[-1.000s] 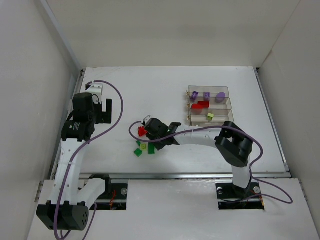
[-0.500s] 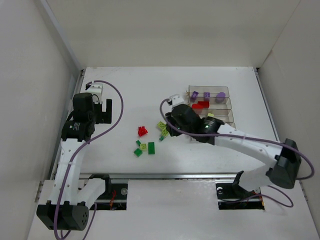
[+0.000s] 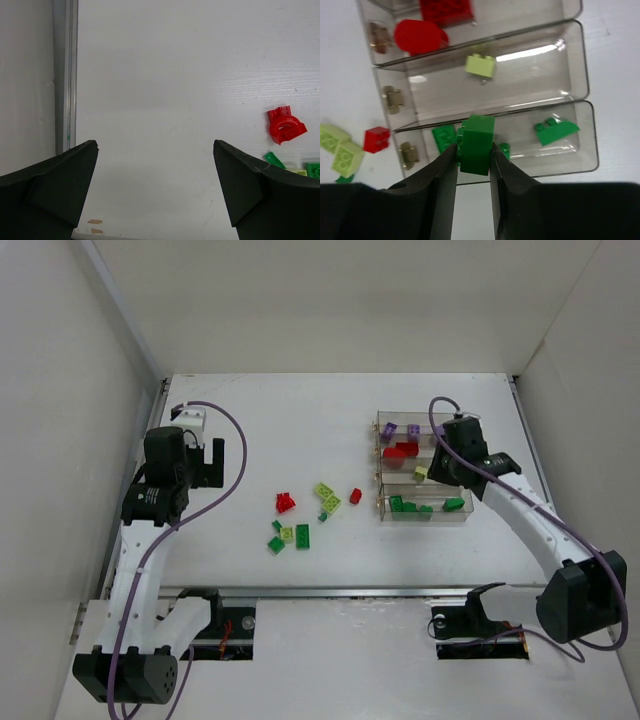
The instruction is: Sort the legos into containers by color
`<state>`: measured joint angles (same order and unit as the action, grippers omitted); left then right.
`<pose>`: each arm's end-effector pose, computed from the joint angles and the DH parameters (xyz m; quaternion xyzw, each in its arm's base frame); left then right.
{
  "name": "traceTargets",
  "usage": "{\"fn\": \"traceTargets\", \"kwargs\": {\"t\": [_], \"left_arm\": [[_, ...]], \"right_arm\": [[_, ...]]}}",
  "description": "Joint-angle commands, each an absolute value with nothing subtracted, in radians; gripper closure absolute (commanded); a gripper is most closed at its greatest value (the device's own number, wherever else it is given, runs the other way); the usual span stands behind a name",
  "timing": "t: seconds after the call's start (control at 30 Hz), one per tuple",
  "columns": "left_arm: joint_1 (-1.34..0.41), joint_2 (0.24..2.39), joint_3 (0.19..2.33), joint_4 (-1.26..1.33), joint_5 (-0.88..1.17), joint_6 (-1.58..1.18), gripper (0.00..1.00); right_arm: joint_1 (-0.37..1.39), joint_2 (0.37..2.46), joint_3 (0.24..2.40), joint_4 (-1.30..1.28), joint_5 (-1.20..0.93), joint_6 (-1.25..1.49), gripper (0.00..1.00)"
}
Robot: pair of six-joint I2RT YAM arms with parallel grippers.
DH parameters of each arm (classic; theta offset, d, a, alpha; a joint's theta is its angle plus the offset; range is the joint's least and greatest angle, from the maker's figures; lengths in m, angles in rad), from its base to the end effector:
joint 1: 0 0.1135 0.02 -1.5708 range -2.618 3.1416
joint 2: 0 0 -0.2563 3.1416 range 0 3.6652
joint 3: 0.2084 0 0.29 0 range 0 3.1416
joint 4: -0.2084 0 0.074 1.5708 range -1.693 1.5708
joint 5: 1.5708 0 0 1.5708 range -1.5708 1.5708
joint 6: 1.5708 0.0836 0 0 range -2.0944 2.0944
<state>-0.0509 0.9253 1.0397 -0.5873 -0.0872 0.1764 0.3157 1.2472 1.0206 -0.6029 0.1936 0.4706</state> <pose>0.2809 -0.0070 0.3386 0.0741 0.8493 0.0698 0.5179 0.3223 0.0884 0.2361 0.1067 0.9222 0.0549 0.3675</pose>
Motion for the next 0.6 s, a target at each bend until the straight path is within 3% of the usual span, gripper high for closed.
{"fn": "traceTargets", "kwargs": {"t": [0.0,0.2,0.23,0.27,0.4,0.47,0.57], "left_arm": [[-0.055,0.900,1.032,-0.560,-0.080,0.179,0.00],[-0.055,0.891,1.032,-0.560,-0.080,0.179,0.00],[-0.055,0.891,1.032,-0.560,-0.080,0.179,0.00],[-0.055,0.891,1.032,-0.560,-0.080,0.179,0.00],[-0.055,0.891,1.032,-0.560,-0.080,0.179,0.00],[-0.055,0.891,1.032,-0.560,-0.080,0.179,0.00],[-0.055,0.891,1.032,-0.560,-0.080,0.179,0.00]], "right_arm": [[0.302,1.278,1.009,-0.666,0.189,0.462,0.96],[0.293,1.339,1.020,-0.647,0.209,0.442,0.44],[0.293,1.339,1.035,-0.656,0.218,0.442,0.27],[0.293,1.348,1.048,-0.670,0.218,0.442,0.21],[0.293,1.327,1.057,-0.681,0.218,0.422,0.00],[0.345,1.296,1.068,-0.681,0.236,0.400,0.00],[0.573,1.252,1.094,-0.617,0.291,0.379,0.00]]}}
